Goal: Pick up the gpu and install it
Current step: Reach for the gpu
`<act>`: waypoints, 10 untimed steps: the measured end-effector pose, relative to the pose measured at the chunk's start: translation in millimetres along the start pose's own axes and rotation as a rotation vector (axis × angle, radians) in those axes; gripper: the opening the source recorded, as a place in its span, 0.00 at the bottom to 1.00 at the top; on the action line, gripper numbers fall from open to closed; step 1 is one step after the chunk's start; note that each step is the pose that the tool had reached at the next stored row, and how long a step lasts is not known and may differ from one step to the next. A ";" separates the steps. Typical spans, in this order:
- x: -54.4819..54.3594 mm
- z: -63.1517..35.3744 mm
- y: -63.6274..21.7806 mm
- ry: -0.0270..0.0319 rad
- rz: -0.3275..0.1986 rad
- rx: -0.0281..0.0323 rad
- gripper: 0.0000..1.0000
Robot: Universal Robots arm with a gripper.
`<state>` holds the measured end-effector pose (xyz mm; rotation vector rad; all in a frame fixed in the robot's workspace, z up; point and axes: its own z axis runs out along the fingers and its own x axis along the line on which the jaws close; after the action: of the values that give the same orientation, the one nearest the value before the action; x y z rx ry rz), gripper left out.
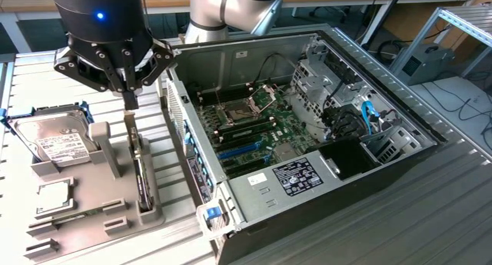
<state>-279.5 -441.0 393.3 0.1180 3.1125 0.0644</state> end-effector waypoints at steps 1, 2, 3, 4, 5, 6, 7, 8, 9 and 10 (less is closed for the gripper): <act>-0.1 0.0 -1.1 0.0000 0.000 0.0000 0.11; -0.2 0.0 -2.1 -0.0001 0.000 0.0000 0.11; -0.3 -0.2 -3.5 0.0000 0.000 0.0002 0.11; -0.4 -0.3 -5.4 0.0000 0.000 0.0002 0.11; -0.6 -0.3 -7.4 0.0000 0.000 0.0001 0.11; -0.7 -0.4 -9.1 0.0000 0.000 0.0002 0.11; -0.8 -0.4 -10.3 0.0000 0.000 0.0002 0.11; -0.9 -0.5 -11.6 -0.0001 0.000 0.0001 0.11; -1.0 -0.5 -13.3 -0.0001 0.000 0.0001 0.11; -1.1 -0.6 -14.4 0.0000 0.000 0.0002 0.11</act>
<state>-279.5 -455.5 393.3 0.1178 3.1125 0.0641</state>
